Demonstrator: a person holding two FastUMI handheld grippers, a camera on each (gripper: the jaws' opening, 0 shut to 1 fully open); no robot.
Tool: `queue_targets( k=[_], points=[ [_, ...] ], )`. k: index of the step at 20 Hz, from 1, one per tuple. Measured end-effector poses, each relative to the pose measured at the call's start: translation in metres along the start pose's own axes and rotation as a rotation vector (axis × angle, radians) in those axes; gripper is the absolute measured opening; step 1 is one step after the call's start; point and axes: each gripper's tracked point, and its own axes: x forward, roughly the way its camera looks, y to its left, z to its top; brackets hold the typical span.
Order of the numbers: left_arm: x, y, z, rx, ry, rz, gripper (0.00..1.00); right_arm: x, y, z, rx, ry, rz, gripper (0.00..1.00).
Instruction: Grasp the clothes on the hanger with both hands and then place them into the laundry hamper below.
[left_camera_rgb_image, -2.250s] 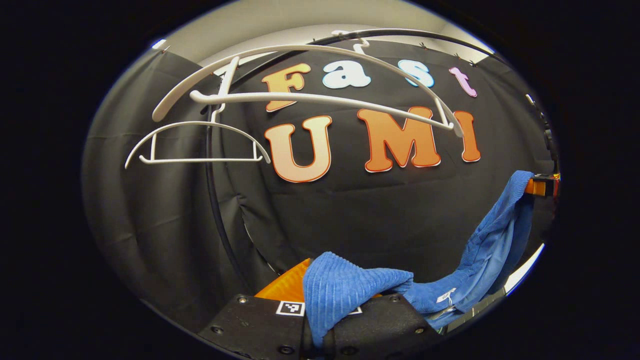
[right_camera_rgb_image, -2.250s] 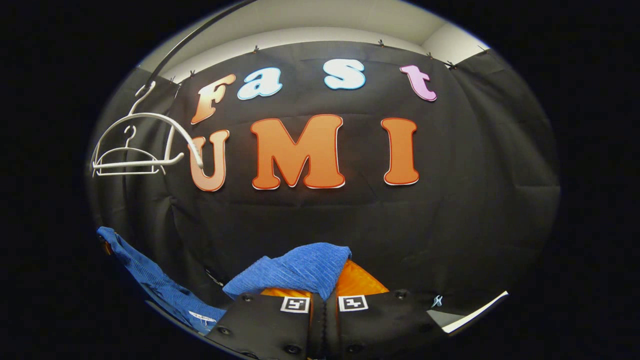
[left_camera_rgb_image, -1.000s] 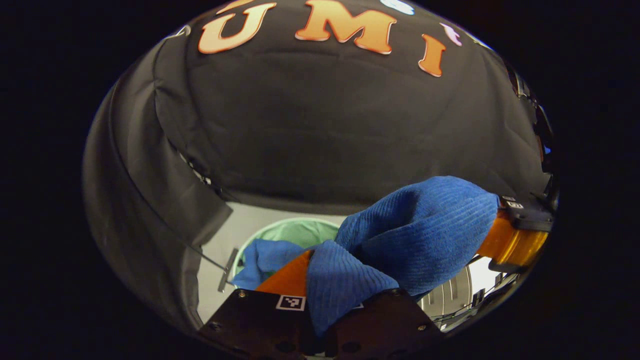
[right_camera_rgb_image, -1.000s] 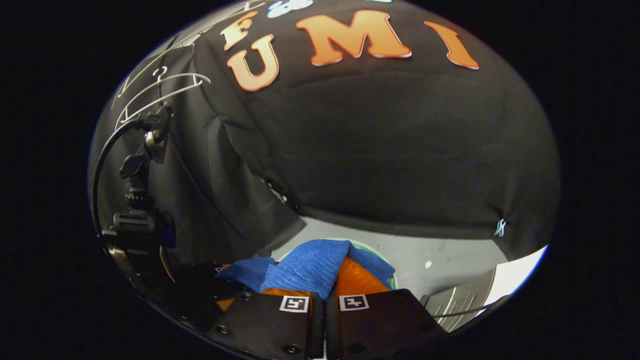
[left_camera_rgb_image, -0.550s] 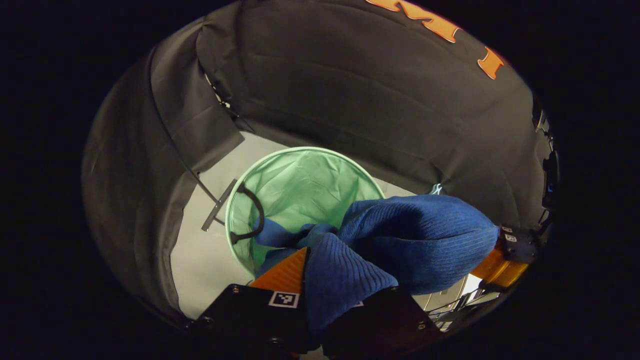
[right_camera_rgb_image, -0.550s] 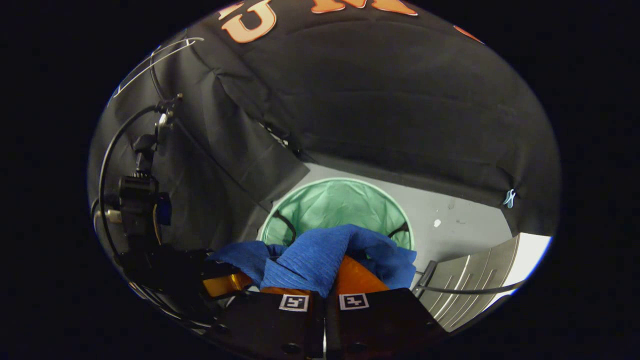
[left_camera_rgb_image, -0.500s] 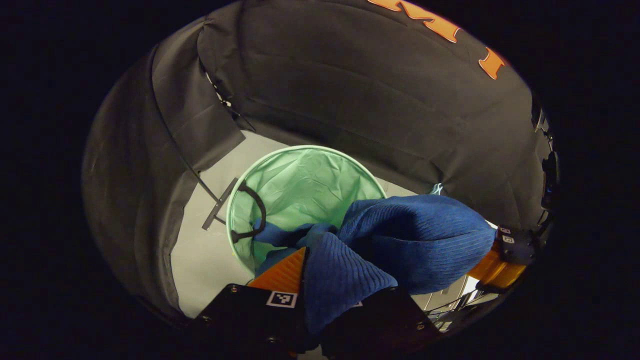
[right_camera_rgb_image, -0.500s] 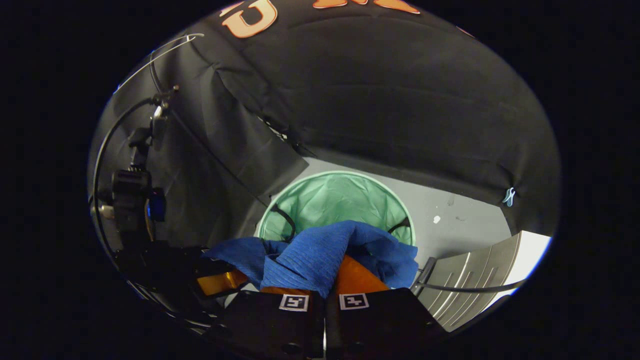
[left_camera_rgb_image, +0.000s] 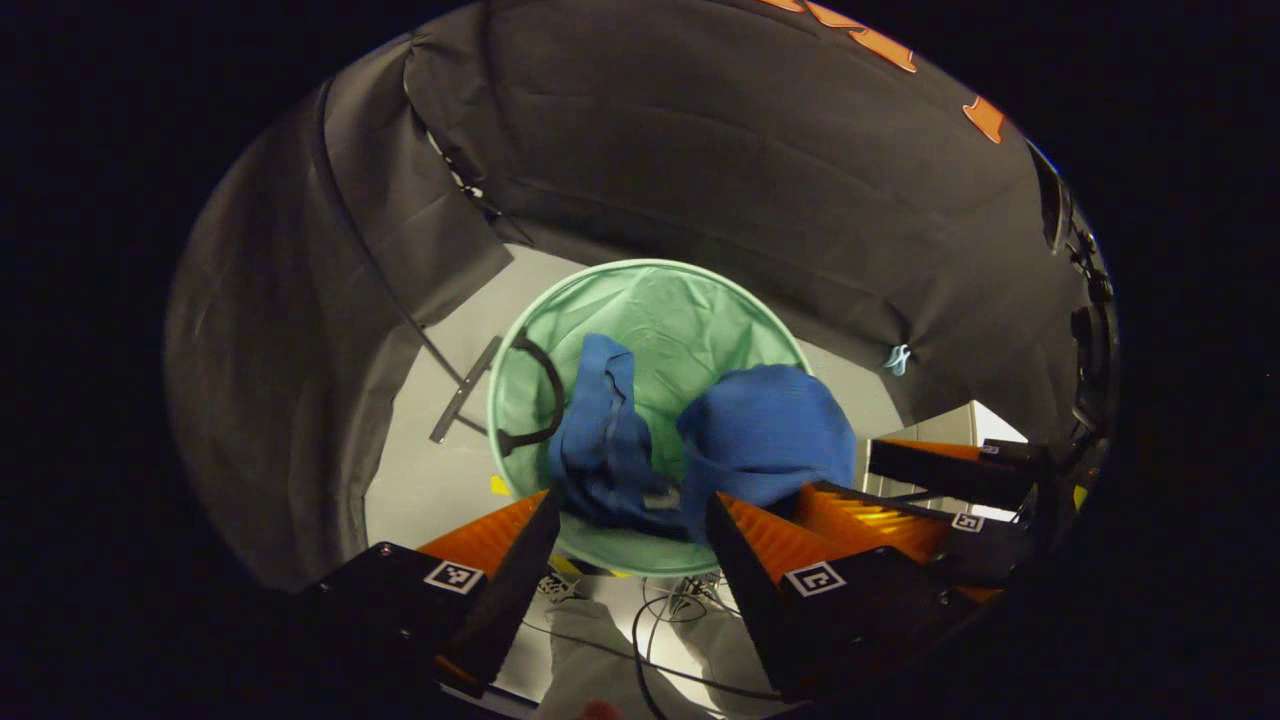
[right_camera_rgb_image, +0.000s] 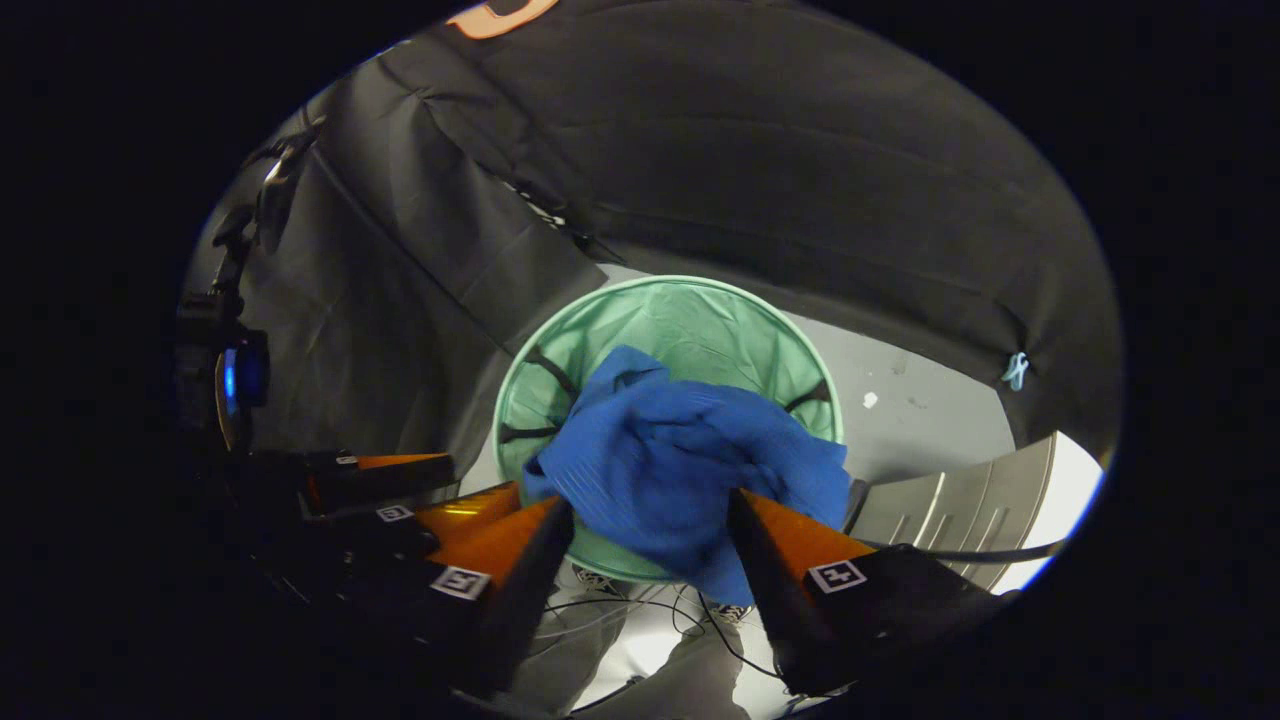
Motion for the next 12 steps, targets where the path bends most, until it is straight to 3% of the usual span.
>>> queue_targets(
  k=[6, 12],
  points=[
    [-0.008, 0.006, 0.005, -0.008, -0.042, 0.008, 0.98, -0.009, -0.017, -0.012, 0.037, -0.010, -0.031, 0.98],
    [-0.029, 0.002, 0.029, 0.011, -0.140, 0.022, 0.98, -0.031, -0.016, 0.006, 0.038, -0.088, -0.031, 0.99]
  ],
)
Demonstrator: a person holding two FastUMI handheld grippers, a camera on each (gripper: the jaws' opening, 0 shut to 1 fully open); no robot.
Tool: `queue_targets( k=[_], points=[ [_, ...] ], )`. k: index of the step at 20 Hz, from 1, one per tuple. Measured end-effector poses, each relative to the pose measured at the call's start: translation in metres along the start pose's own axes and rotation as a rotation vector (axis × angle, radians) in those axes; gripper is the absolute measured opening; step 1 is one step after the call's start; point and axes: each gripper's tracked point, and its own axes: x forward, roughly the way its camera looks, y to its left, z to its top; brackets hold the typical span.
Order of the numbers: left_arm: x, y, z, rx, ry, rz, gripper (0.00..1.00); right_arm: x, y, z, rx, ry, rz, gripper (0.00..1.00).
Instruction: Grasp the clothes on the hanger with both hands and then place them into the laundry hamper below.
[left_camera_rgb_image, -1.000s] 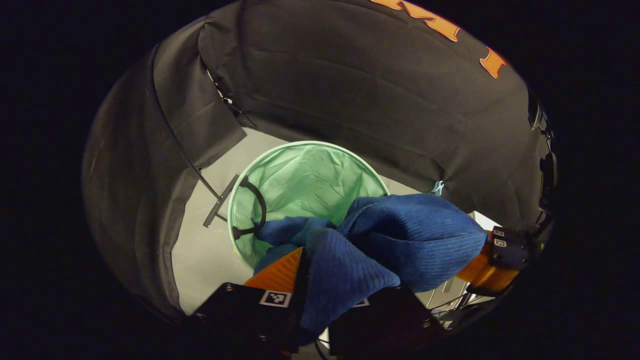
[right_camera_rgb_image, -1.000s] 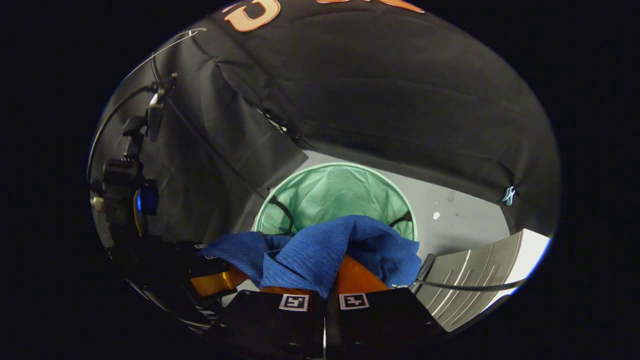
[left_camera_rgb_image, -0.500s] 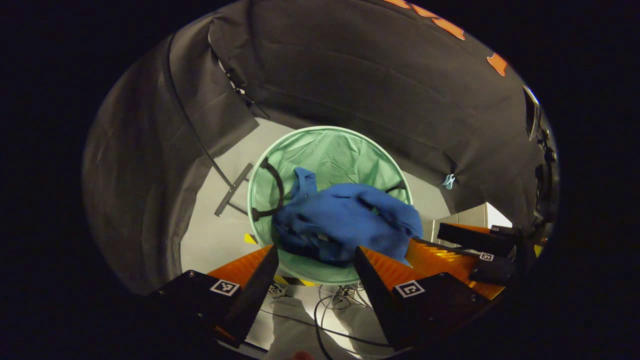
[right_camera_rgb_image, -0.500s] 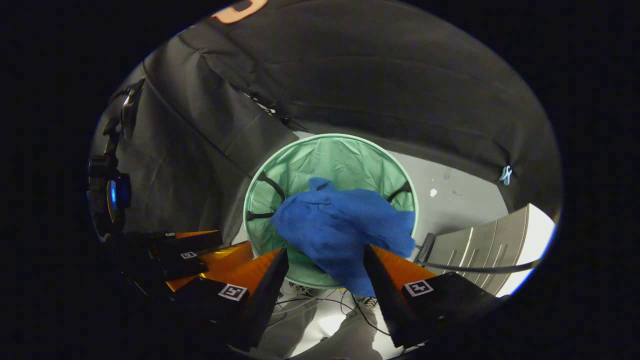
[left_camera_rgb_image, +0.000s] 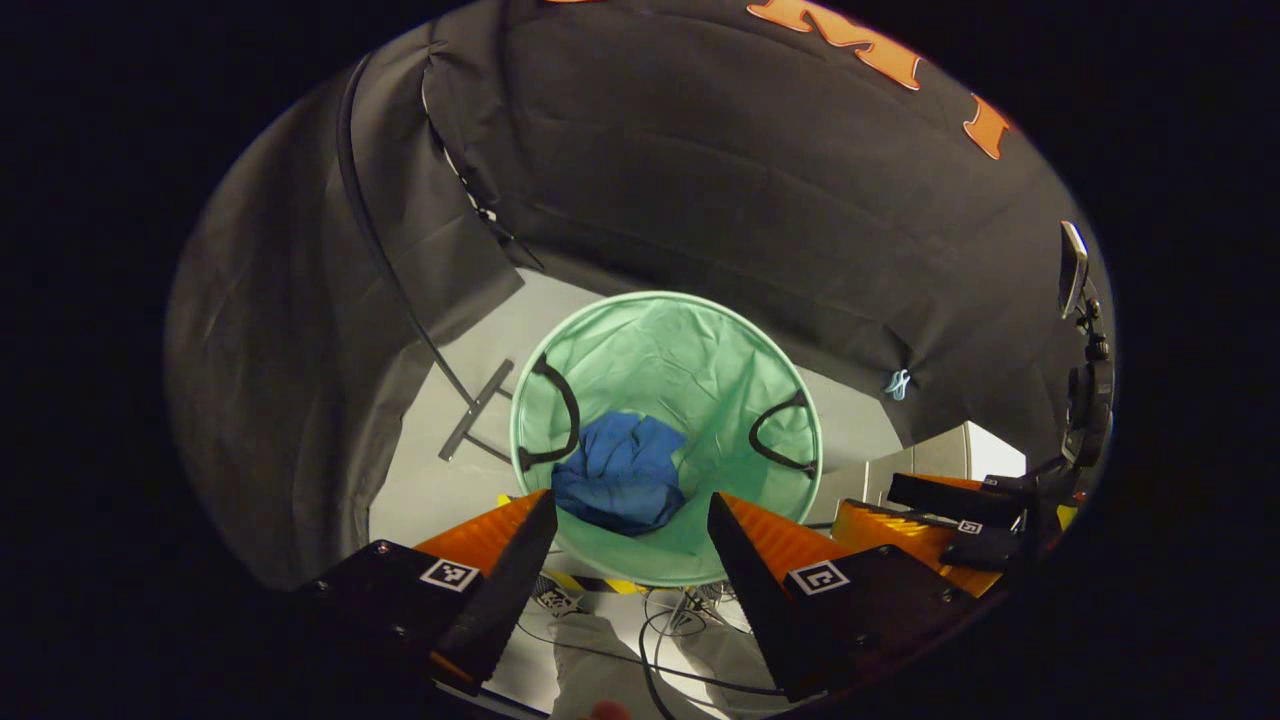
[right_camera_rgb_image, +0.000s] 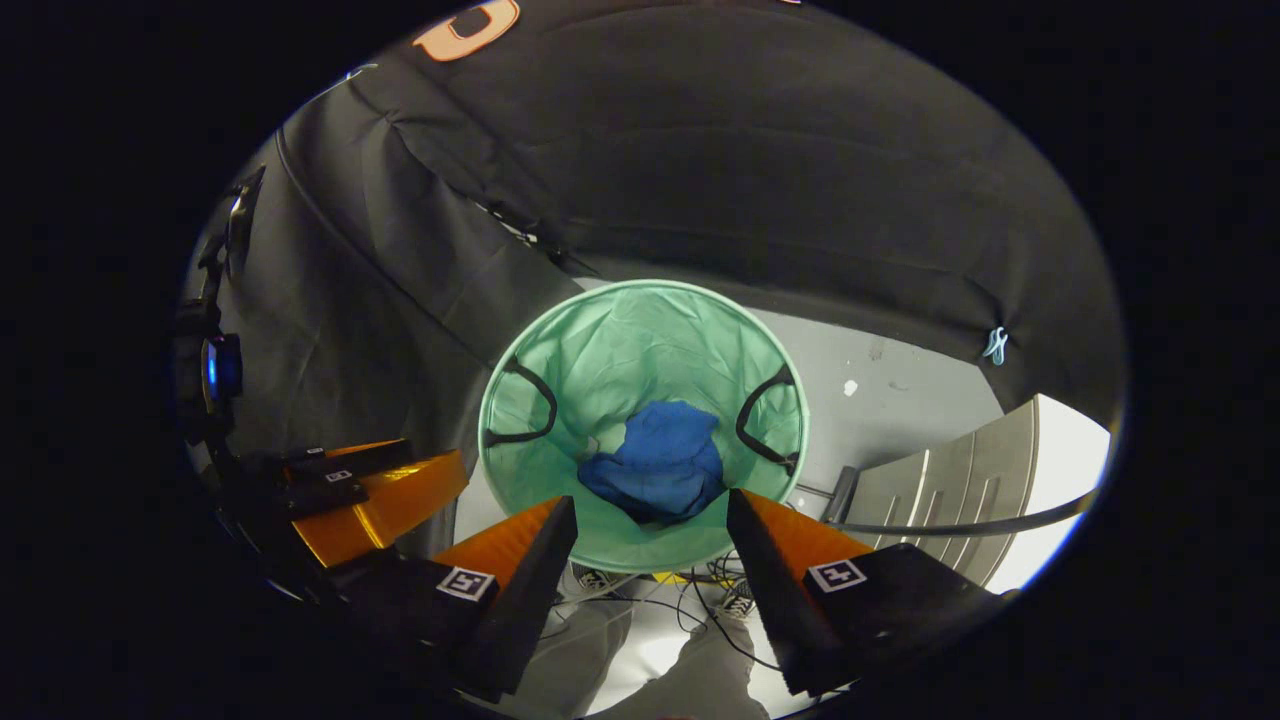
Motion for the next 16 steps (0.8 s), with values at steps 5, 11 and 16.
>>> queue_targets(
  k=[5, 11, 16],
  points=[
    [-0.036, -0.012, 0.041, -0.014, -0.130, -0.003, 0.98, -0.041, 0.002, 0.042, -0.019, -0.119, 0.015, 0.99],
    [-0.122, -0.017, 0.123, -0.025, -0.385, 0.031, 0.98, -0.123, 0.008, 0.115, -0.047, -0.349, 0.040, 0.98],
    [-0.213, -0.030, 0.187, -0.043, -0.616, 0.032, 0.97, -0.214, 0.034, 0.175, -0.065, -0.550, 0.112, 0.98]
  ],
)
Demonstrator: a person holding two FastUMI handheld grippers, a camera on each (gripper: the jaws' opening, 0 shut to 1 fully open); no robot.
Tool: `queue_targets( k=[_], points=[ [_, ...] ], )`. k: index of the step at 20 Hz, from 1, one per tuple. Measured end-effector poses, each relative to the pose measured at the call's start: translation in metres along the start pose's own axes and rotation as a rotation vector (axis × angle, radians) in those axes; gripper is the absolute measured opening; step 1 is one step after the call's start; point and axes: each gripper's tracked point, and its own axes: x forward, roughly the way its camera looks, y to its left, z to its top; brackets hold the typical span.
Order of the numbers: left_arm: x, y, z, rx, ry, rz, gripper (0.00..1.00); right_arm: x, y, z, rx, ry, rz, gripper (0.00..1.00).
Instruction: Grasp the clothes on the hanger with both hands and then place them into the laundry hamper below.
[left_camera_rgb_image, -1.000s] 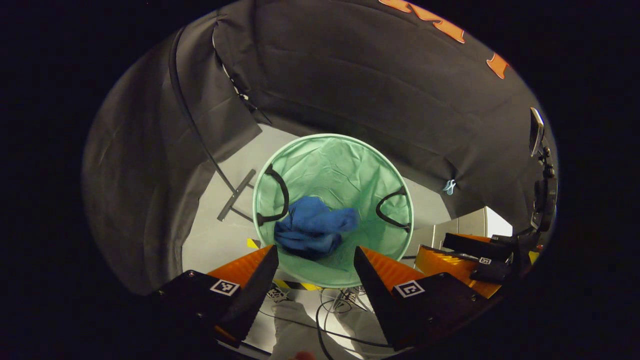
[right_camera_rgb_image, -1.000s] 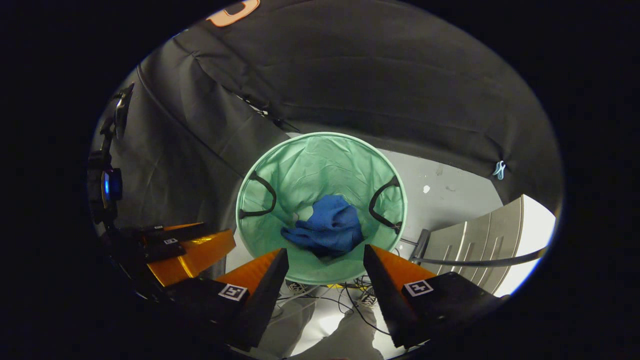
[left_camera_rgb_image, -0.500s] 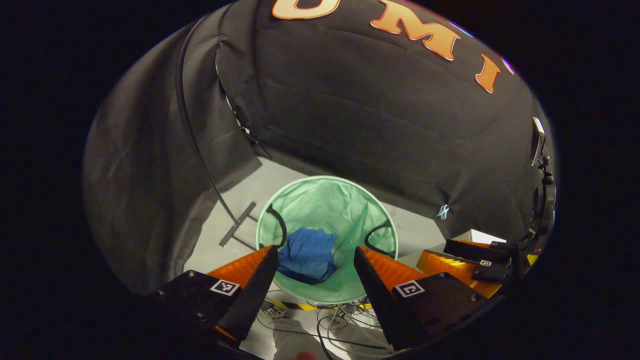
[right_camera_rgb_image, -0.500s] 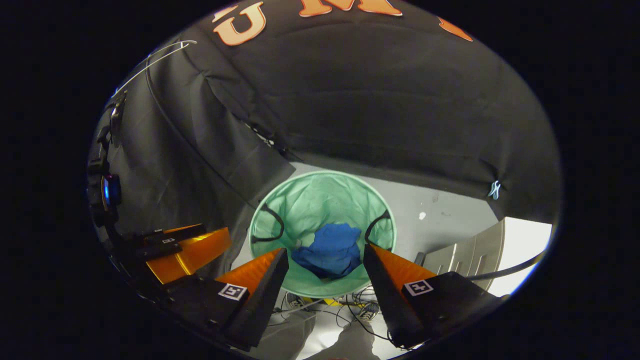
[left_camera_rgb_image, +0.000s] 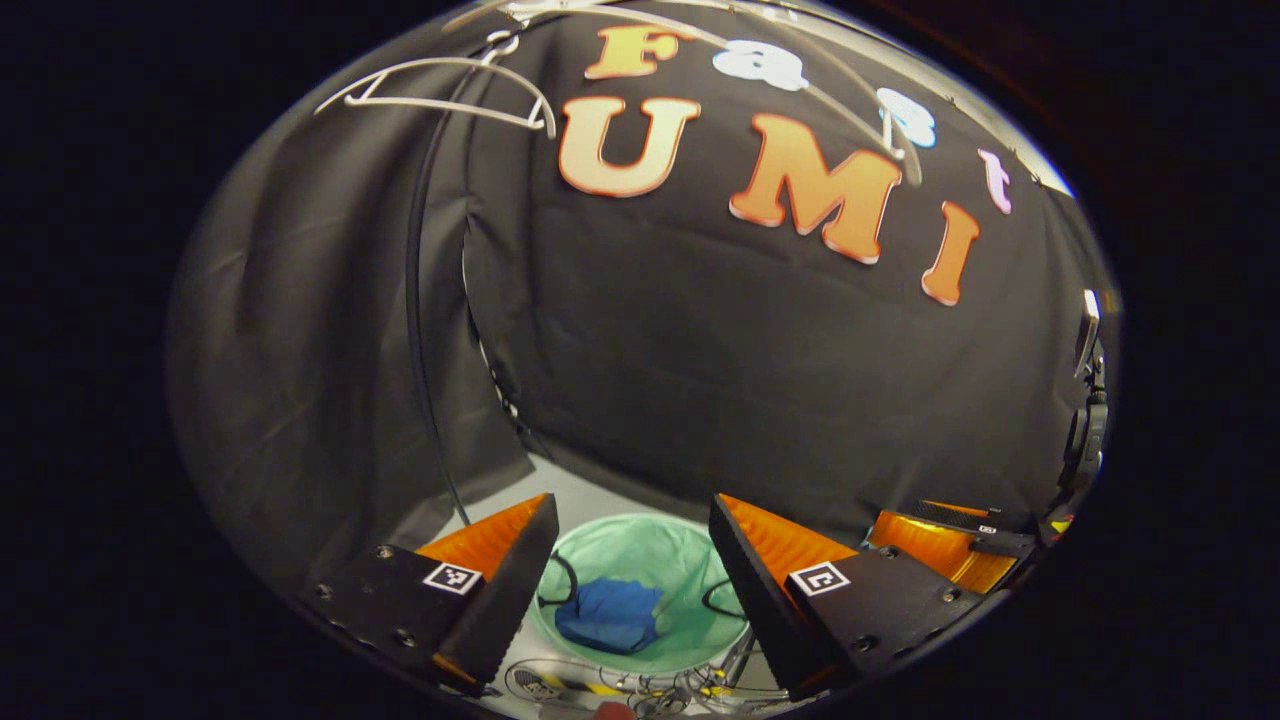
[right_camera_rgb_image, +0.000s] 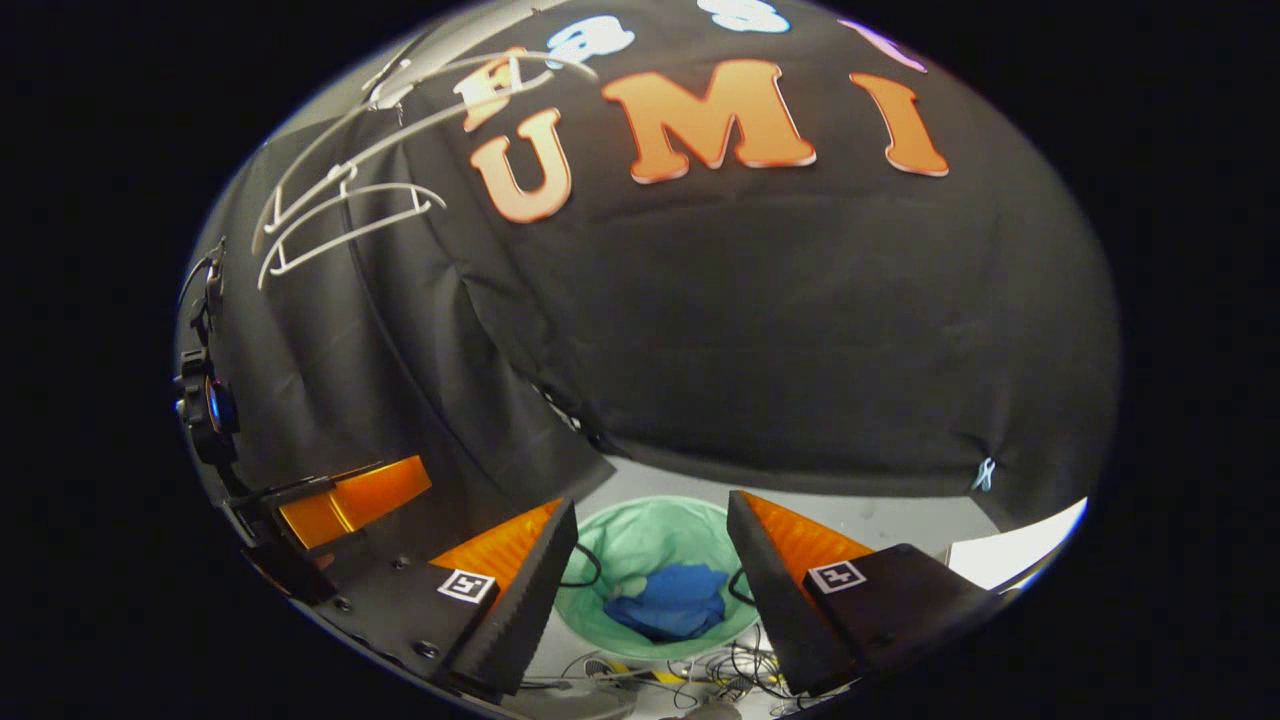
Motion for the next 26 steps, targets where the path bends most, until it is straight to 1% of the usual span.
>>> queue_targets(
  k=[2, 4, 5, 6, 7, 8, 9, 10, 11, 12, 13, 14, 17, 18, 21, 23, 26],
  points=[
    [-0.021, -0.006, 0.039, 0.020, -0.086, 0.000, 0.97, -0.022, 0.007, 0.036, -0.001, -0.075, 0.017, 0.98],
    [-0.040, -0.010, 0.078, 0.035, -0.200, 0.007, 0.96, -0.041, 0.010, 0.068, -0.013, -0.149, 0.026, 0.98],
    [-0.051, -0.013, 0.096, 0.034, -0.258, 0.009, 0.98, -0.052, 0.012, 0.082, -0.018, -0.183, 0.031, 0.98],
    [-0.066, -0.017, 0.118, 0.031, -0.305, 0.013, 0.95, -0.063, 0.014, 0.095, -0.021, -0.216, 0.036, 0.98],
    [-0.076, -0.016, 0.130, 0.029, -0.341, 0.020, 0.95, -0.068, 0.012, 0.107, -0.025, -0.250, 0.041, 1.00],
    [-0.082, -0.019, 0.144, 0.029, -0.374, 0.026, 0.95, -0.070, 0.011, 0.111, -0.030, -0.283, 0.043, 1.00],
    [-0.091, -0.020, 0.157, 0.029, -0.401, 0.033, 0.92, -0.084, 0.005, 0.119, -0.038, -0.318, 0.045, 1.00],
    [-0.097, -0.020, 0.161, 0.030, -0.428, 0.041, 0.92, -0.096, 0.004, 0.126, -0.047, -0.349, 0.047, 0.98],
    [-0.107, -0.020, 0.170, 0.030, -0.454, 0.048, 0.92, -0.108, 0.003, 0.137, -0.055, -0.377, 0.045, 0.98],
    [-0.116, -0.021, 0.177, 0.025, -0.473, 0.049, 0.92, -0.118, 0.002, 0.144, -0.064, -0.399, 0.042, 1.00],
    [-0.122, -0.023, 0.182, 0.018, -0.483, 0.043, 0.92, -0.127, 0.001, 0.150, -0.073, -0.422, 0.040, 0.98],
    [-0.125, -0.024, 0.183, 0.014, -0.492, 0.035, 0.92, -0.136, 0.000, 0.156, -0.084, -0.444, 0.032, 0.89],
    [-0.133, -0.025, 0.193, 0.021, -0.526, 0.040, 0.92, -0.157, -0.005, 0.162, -0.124, -0.491, 0.009, 0.88],
    [-0.135, -0.026, 0.195, 0.026, -0.531, 0.042, 0.92, -0.162, -0.006, 0.165, -0.127, -0.506, 0.004, 1.00],
    [-0.138, -0.033, 0.203, 0.044, -0.546, 0.037, 0.92, -0.173, -0.012, 0.172, -0.109, -0.552, -0.011, 0.89],
    [-0.141, -0.036, 0.204, 0.054, -0.556, 0.036, 0.92, -0.181, -0.012, 0.174, -0.098, -0.580, -0.011, 0.89],
    [-0.139, -0.052, 0.201, 0.074, -0.541, 0.011, 0.92, -0.187, -0.018, 0.172, -0.100, -0.581, -0.016, 0.88]
  ],
)
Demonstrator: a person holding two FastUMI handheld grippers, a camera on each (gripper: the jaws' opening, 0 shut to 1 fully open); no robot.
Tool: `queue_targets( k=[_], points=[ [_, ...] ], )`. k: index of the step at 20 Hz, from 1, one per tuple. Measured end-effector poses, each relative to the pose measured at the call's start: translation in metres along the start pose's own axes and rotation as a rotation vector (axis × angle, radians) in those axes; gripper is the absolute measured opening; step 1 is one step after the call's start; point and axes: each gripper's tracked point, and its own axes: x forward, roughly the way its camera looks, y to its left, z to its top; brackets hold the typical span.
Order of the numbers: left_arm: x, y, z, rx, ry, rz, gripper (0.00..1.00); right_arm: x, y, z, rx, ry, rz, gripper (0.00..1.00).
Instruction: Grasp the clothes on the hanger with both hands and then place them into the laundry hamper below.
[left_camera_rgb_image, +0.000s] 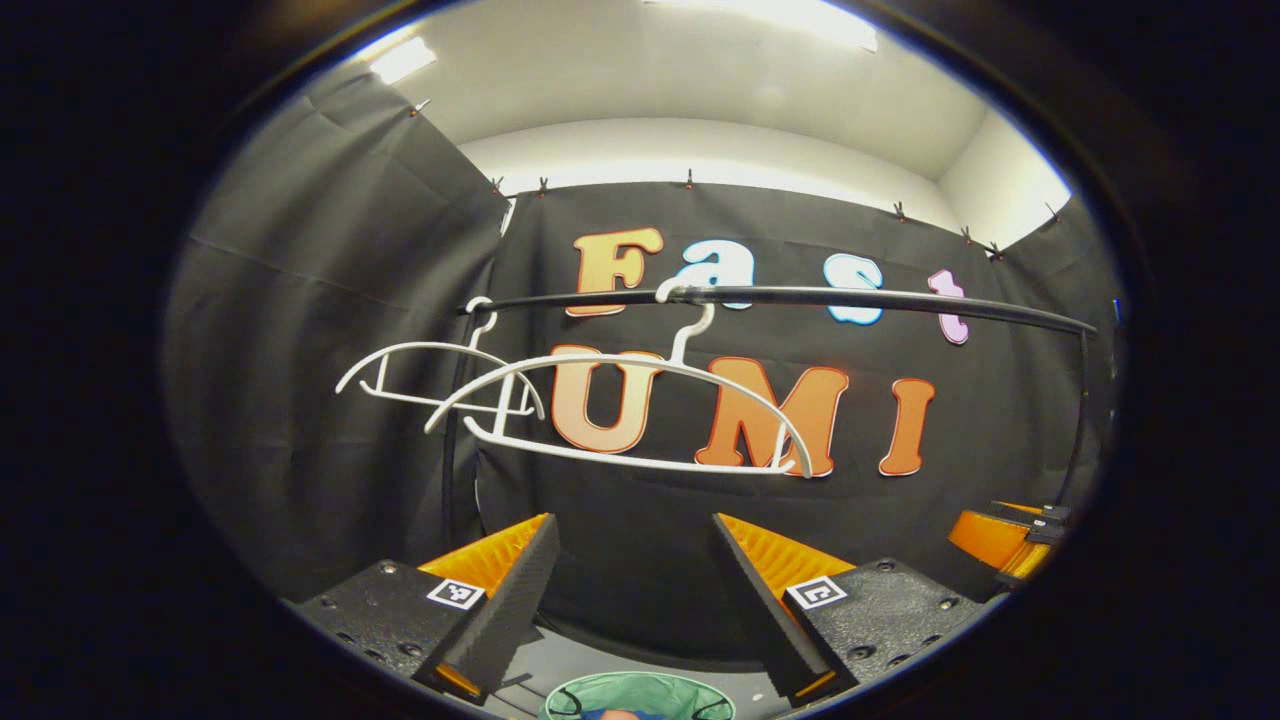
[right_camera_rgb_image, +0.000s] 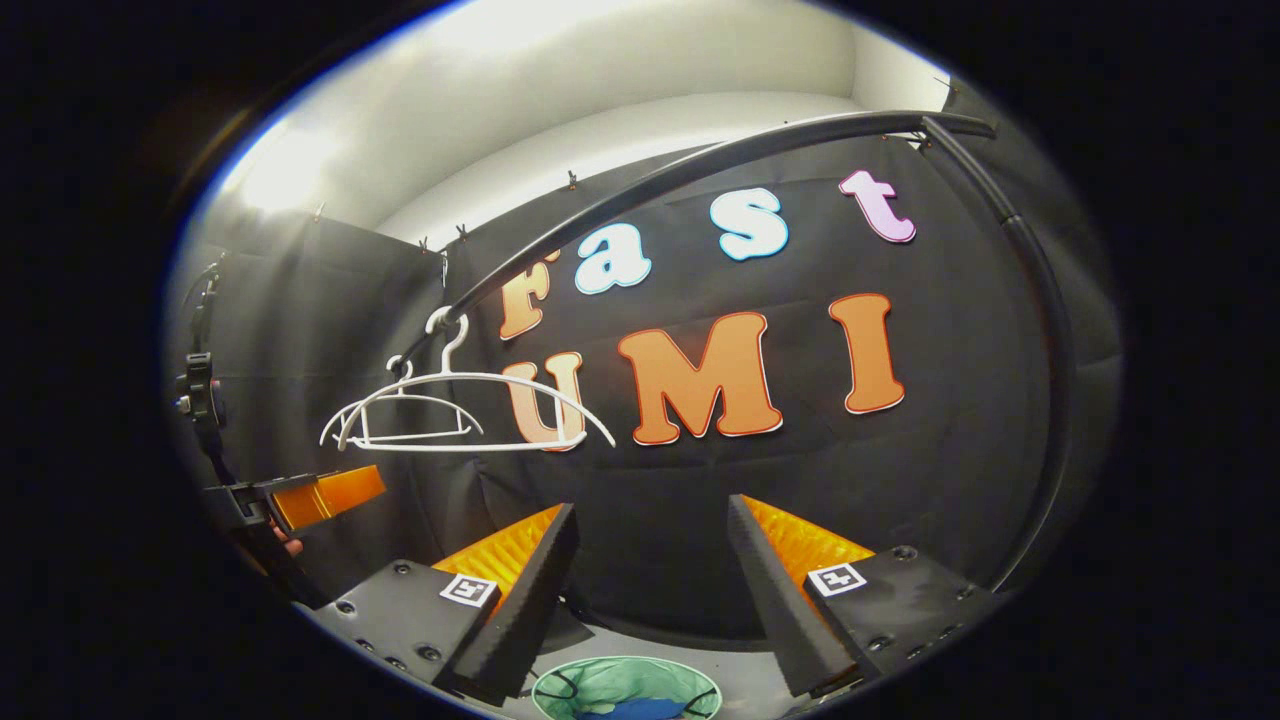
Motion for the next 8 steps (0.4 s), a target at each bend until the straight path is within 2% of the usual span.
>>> queue_targets(
  k=[1, 2, 3, 5, 6, 8],
  points=[
    [0.001, -0.004, -0.001, 0.001, 0.000, -0.010, 0.92, -0.001, 0.000, 0.002, 0.005, 0.000, 0.000, 0.89],
    [0.002, -0.008, -0.002, 0.001, 0.001, -0.021, 0.92, -0.001, -0.001, 0.001, 0.007, -0.001, 0.000, 0.98],
    [0.003, -0.011, -0.003, 0.003, 0.003, -0.029, 0.92, -0.001, -0.003, 0.001, 0.006, -0.002, -0.003, 1.00],
    [0.004, -0.014, -0.005, 0.008, 0.008, -0.036, 0.95, 0.000, -0.005, 0.001, 0.010, 0.001, -0.006, 0.97],
    [0.006, -0.015, -0.006, 0.009, 0.013, -0.040, 0.92, 0.000, -0.005, -0.003, 0.012, 0.011, -0.006, 1.00],
    [0.007, -0.017, -0.007, 0.002, 0.019, -0.046, 0.92, 0.002, -0.005, -0.007, 0.024, 0.023, -0.002, 1.00]
  ],
)
